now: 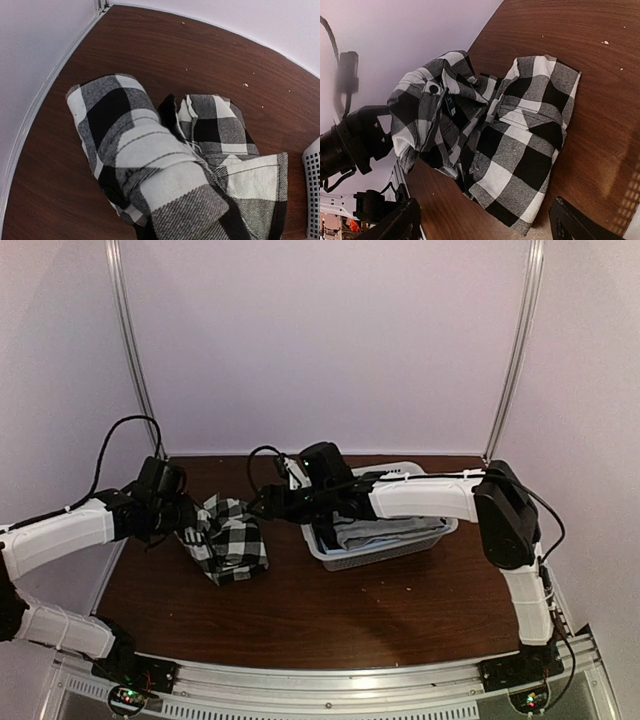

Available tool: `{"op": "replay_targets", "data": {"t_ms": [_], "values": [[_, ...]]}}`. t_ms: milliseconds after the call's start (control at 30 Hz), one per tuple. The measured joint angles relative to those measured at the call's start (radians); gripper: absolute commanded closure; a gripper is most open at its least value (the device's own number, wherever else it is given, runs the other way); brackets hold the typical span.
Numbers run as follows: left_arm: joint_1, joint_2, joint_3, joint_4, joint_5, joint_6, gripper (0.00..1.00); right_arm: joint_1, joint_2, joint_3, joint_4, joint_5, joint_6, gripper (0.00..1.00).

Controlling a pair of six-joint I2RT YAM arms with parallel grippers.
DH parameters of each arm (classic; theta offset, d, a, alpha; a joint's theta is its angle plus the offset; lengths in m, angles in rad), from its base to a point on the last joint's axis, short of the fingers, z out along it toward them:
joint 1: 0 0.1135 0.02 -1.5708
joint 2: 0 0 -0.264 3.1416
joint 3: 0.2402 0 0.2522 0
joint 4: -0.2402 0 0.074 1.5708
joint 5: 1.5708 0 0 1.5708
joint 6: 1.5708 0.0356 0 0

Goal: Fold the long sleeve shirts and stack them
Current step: Place the square-folded shirt at the center of the board, then move the bin to the corner of the board.

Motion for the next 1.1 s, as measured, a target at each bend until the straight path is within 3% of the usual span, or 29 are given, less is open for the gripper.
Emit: {"op": "replay_targets", "data": {"t_ms": [400, 700, 1100], "values": [[0.042, 0.089, -0.048, 0.077, 0.067, -0.019, 1.00, 0.014, 0.043, 0.121, -0.209, 0.193, -0.078, 0.08], [0.042, 0.137, -0.050, 0.116, 0.104, -0.021, 1.00, 0.032, 0.042, 0.128, -0.254, 0.317, -0.135, 0.07], [0.042, 0.175, -0.048, 0.154, 0.139, -0.020, 1.00, -0.075, 0.121, 0.276, -0.300, 0.390, -0.196, 0.06]]}}
